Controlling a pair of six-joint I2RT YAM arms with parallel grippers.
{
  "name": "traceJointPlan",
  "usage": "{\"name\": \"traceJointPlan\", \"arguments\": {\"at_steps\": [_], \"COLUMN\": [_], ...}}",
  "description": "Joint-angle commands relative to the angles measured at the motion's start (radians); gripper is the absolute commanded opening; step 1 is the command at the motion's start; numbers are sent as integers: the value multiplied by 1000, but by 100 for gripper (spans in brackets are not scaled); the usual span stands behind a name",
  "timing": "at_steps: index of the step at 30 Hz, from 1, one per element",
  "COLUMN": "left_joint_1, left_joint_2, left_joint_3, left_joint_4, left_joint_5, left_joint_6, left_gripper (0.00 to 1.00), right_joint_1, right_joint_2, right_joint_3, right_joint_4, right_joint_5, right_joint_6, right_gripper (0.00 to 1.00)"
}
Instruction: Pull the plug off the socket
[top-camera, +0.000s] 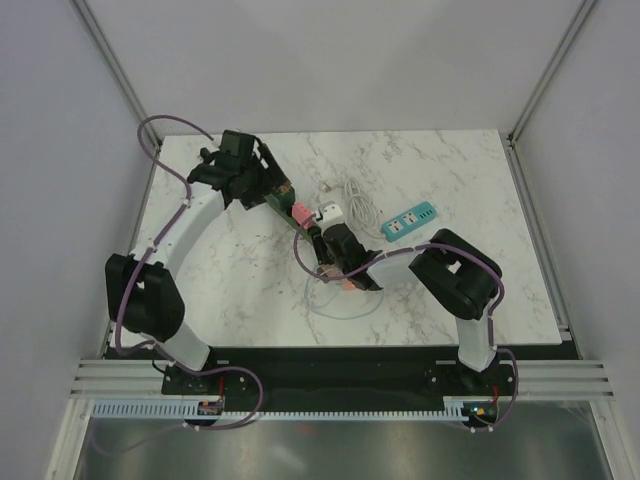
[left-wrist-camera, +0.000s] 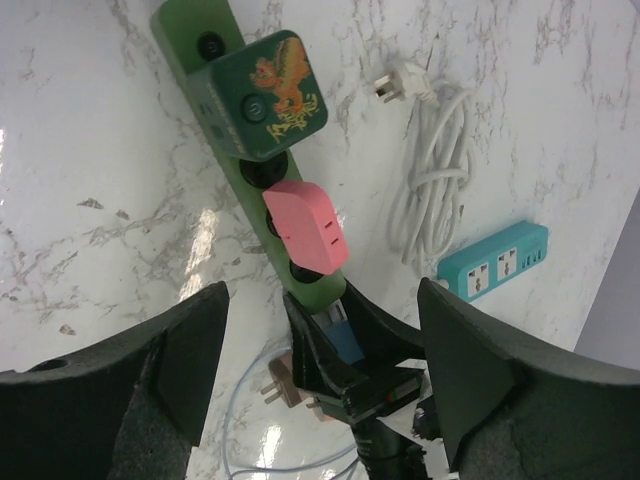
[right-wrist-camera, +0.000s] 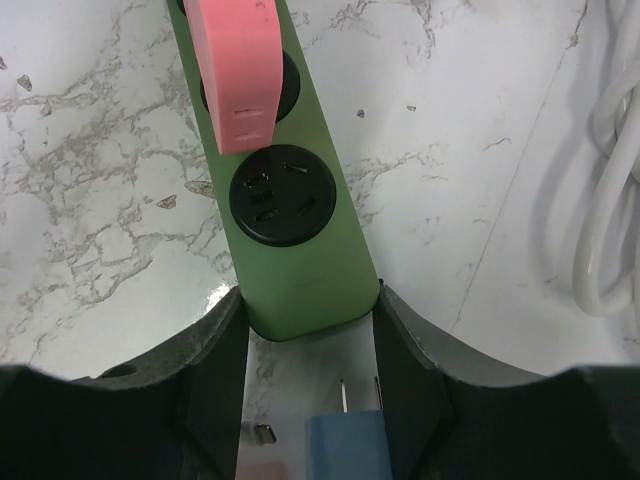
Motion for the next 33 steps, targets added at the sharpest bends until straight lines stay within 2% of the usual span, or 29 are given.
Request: {"name": "traceJointPlan", "arguments": {"at_steps": [1,8,13,18,33], "left_joint_1": [-12,-11,-11,-20,-46], "left_joint_2": [74,241,269,275,333], "left_joint_3": [121,172,177,143,111], "left_joint_4": [-82,-88,-80,-67,-64], "left_joint_5": [-50,56,55,65,1], "left_joint_6": [48,63,79,64,7], "left_gripper": [83,83,83,82,78], "right_joint_1": [-38,-63,-63,-55,9], "right_joint_2": [-34,3,-5,42,78], "right_joint_3": [-3,36,19,91,148], "right_joint_4": [43,63,115,82,26], "right_joint_5": [108,-42,-115,-205,-176], "right_joint_6": [3,-63,-95,-115,-190], "right_gripper": [0,6,4,2,0]}}
